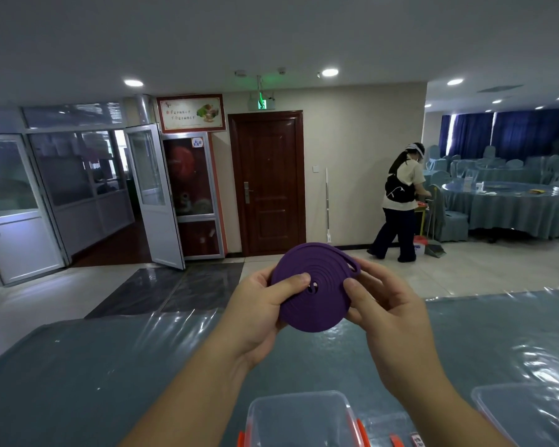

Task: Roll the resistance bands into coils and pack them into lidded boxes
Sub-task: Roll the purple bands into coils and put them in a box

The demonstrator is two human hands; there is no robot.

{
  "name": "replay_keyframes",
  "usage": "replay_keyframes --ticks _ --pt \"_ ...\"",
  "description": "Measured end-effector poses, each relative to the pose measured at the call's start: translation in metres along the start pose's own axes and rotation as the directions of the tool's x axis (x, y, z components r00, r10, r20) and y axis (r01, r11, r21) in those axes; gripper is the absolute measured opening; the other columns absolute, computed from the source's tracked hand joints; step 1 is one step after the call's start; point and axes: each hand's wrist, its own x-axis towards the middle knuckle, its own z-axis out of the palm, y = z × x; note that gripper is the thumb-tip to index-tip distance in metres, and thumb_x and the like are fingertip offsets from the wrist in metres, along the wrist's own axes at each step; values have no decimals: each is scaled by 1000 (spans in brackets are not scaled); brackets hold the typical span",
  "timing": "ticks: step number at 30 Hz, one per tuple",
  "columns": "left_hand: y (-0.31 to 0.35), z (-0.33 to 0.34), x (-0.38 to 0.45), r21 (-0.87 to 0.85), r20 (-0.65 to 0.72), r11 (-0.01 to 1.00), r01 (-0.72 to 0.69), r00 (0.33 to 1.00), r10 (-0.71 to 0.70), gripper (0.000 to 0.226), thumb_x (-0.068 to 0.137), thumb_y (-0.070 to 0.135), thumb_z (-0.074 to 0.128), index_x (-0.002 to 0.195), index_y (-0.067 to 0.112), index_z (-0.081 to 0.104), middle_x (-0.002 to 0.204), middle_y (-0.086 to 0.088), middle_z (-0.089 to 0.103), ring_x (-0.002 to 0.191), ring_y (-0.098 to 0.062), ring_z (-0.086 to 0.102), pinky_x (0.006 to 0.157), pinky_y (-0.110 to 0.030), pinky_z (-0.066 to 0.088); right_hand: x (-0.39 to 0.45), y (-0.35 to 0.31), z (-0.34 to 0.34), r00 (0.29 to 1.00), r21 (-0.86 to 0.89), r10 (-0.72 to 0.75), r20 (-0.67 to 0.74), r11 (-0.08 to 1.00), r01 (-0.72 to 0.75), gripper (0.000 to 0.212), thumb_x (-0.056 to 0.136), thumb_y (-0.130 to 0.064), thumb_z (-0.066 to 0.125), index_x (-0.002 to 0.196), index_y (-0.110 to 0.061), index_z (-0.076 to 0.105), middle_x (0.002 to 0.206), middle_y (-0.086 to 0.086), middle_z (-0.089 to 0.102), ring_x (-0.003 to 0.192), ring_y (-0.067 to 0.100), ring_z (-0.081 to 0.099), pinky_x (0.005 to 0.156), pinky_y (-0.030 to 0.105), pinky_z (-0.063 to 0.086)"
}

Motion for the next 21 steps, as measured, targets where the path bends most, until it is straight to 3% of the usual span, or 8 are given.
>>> replay_keyframes --ticks 4,9,13,17,21 --pt "-11 3 2 -4 -26 1000 8 1000 -8 34 91 7 71 125 5 70 113 -15 78 96 -24 77 75 -34 63 -2 2 -10 999 -43 44 31 998 -42 33 96 0 66 116 -25 74 107 1 81 96 22 79 70 32 65" --pt "-31 11 6 -19 -56 999 46 997 -47 44 84 12 76 127 4 69 113 -16 78 98 -26 76 79 -38 61 -5 9 -28 993 -63 114 18 992 -113 39 93 -2 70 122 -27 73 102 9 81 91 29 80 76 47 65" --pt "-47 21 8 -12 -65 994 108 992 -108 38 89 9 75 126 3 69 113 -17 78 101 -30 76 86 -44 61 -5 13 -46 984 -35 177 9 984 -177 39 92 3 69 121 -23 72 99 13 81 90 32 80 80 52 65" --pt "-63 28 11 -48 -108 989 141 983 -145 40 91 12 75 129 5 67 114 -17 78 106 -34 75 87 -46 61 -2 24 -61 971 -34 240 9 970 -240 37 92 3 69 119 -22 72 97 14 81 88 31 80 76 48 65" --pt "-78 30 10 -106 -151 979 177 970 -191 27 101 23 64 125 12 69 112 -14 79 110 -35 74 84 -44 59 1 37 -69 957 -33 288 -2 957 -288 36 93 2 70 121 -20 71 97 14 81 87 32 80 72 44 66"
